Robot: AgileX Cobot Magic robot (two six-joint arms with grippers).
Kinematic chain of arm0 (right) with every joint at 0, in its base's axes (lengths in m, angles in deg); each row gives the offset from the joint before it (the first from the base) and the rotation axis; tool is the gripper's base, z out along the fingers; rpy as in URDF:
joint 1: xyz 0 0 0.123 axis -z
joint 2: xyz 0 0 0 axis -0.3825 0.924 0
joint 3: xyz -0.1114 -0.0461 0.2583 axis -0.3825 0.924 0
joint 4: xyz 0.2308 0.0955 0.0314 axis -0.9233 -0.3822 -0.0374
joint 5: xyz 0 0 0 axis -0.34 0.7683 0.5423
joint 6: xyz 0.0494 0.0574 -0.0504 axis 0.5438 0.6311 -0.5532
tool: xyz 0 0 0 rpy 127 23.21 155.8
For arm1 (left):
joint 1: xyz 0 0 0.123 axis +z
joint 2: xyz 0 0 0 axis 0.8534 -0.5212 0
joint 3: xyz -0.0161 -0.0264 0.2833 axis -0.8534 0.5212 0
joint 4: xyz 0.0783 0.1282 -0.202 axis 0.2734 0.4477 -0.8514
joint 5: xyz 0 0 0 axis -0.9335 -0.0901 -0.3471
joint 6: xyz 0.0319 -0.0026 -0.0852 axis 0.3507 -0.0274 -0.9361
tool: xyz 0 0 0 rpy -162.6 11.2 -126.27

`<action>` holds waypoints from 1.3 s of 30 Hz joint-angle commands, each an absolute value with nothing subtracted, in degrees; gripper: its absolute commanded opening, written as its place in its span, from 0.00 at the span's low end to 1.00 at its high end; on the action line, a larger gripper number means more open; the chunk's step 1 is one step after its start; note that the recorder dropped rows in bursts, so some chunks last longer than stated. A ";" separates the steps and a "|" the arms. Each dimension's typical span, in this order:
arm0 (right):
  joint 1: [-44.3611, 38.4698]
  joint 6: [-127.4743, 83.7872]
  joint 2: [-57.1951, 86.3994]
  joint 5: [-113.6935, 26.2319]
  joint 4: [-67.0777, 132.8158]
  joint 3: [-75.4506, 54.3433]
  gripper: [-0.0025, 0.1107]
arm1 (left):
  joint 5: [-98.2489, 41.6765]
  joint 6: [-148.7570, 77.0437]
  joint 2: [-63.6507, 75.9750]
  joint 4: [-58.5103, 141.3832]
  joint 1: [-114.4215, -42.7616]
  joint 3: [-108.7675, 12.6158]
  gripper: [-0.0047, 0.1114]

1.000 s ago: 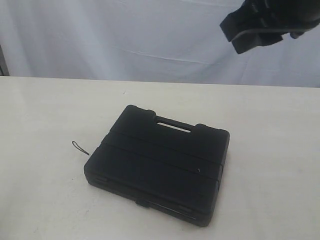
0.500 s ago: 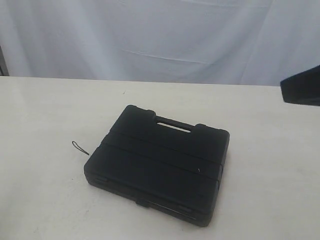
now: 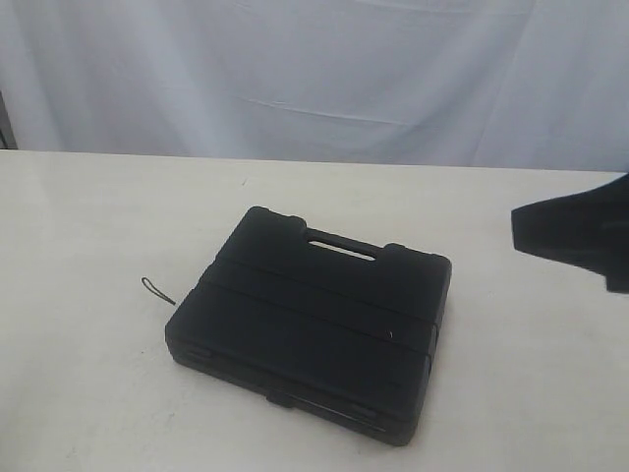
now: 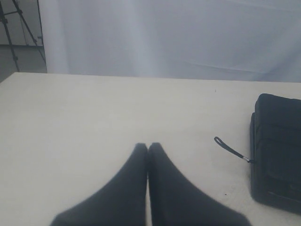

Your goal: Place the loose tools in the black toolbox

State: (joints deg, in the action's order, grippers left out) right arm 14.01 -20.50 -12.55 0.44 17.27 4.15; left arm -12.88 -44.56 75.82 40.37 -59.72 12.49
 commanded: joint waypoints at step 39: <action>45.28 -31.02 -46.44 -36.16 21.73 54.34 0.02 | -12.91 -44.63 75.97 40.23 -59.84 12.62 0.04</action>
State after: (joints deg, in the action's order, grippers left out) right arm 44.77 -31.64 -46.08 -35.39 16.47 54.21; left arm -12.88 -44.56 75.82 40.37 -59.72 12.49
